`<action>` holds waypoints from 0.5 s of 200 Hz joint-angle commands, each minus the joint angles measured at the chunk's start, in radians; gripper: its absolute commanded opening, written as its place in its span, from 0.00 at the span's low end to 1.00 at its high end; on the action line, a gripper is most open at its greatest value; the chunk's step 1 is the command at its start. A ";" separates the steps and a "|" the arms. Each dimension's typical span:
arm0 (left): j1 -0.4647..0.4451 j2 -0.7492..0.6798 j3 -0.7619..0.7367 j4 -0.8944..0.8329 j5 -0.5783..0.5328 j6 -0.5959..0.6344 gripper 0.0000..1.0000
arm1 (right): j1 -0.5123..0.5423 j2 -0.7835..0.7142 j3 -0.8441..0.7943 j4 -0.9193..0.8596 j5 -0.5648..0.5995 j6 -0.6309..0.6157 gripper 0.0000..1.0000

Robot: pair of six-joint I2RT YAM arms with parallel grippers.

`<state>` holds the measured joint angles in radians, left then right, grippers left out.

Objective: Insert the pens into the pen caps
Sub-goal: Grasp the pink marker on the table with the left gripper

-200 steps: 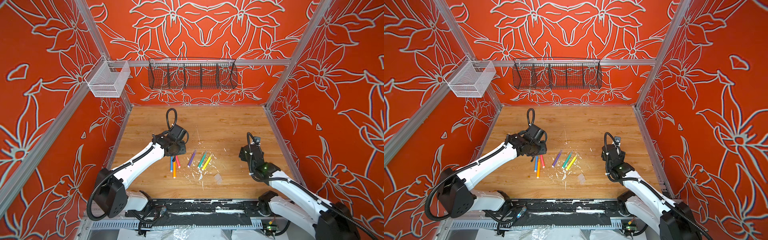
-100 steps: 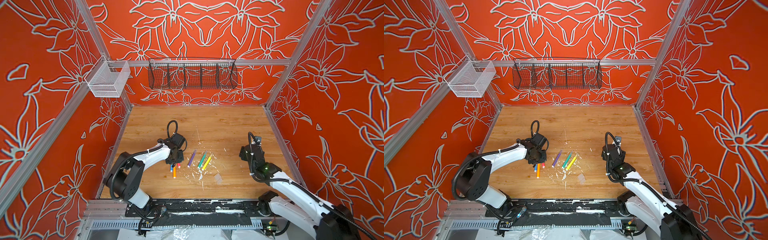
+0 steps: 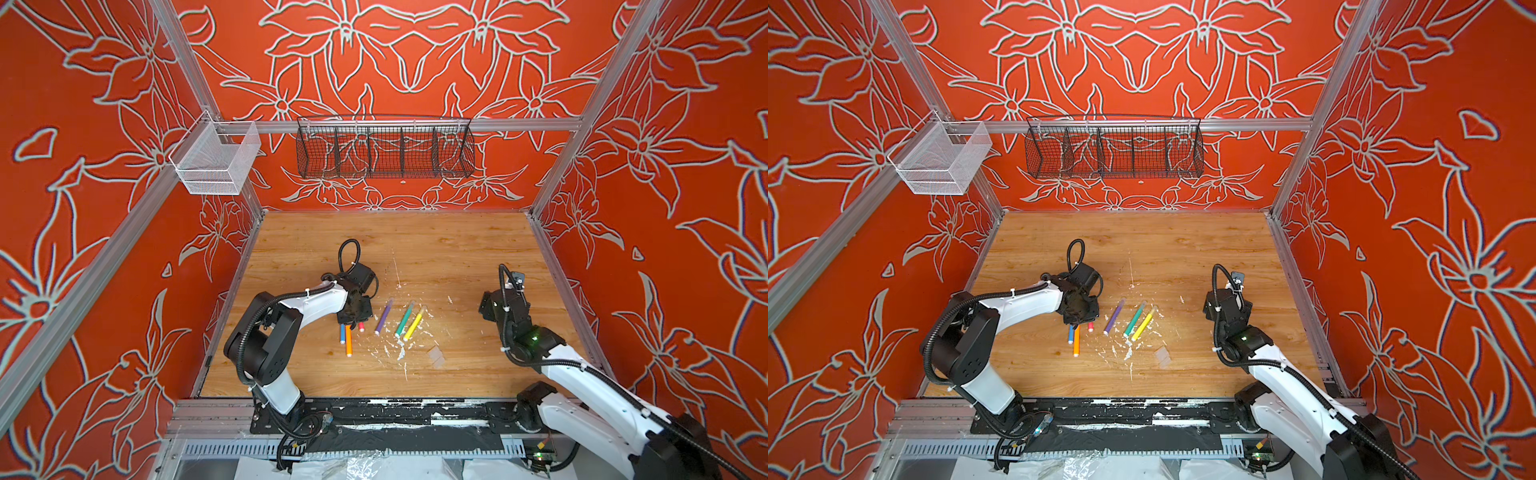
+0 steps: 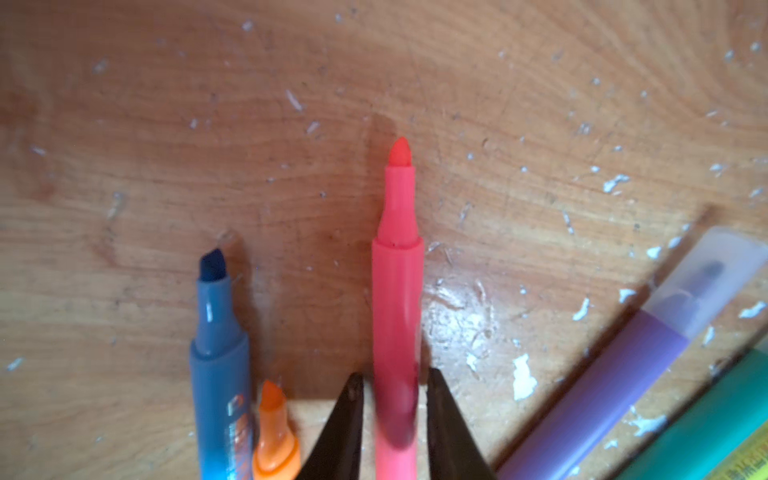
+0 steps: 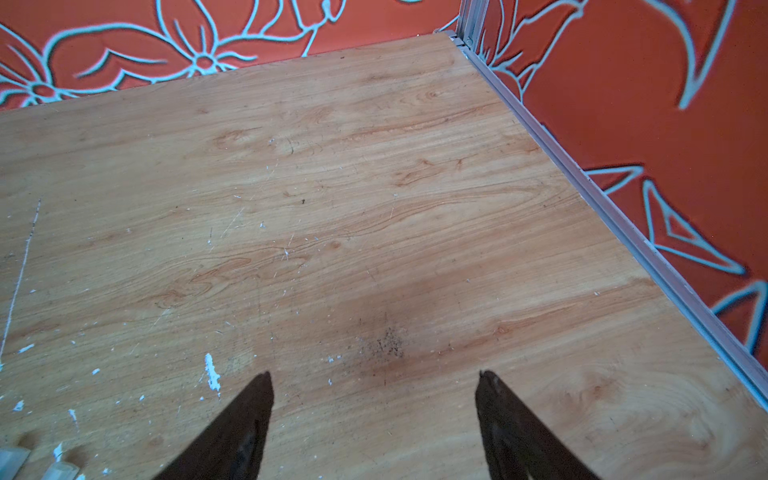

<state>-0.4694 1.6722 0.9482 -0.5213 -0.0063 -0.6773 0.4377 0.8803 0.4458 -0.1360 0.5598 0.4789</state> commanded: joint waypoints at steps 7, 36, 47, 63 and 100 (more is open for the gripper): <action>-0.003 0.055 -0.006 -0.035 -0.012 0.000 0.18 | -0.004 -0.009 -0.007 0.011 0.002 0.001 0.79; -0.008 0.069 0.006 -0.040 -0.015 0.010 0.14 | -0.004 -0.014 -0.011 0.009 0.000 0.001 0.79; -0.009 0.067 0.008 -0.040 -0.018 0.014 0.11 | -0.004 -0.018 -0.012 0.009 -0.001 0.001 0.79; -0.011 0.059 0.009 -0.043 -0.018 0.021 0.08 | -0.004 -0.025 -0.015 0.009 0.000 0.000 0.79; -0.012 0.017 0.011 -0.035 0.012 0.065 0.02 | -0.004 -0.073 -0.013 -0.037 -0.020 0.026 0.79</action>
<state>-0.4732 1.6917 0.9741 -0.5289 -0.0143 -0.6456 0.4381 0.8497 0.4435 -0.1375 0.5587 0.4793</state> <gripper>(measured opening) 0.134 0.791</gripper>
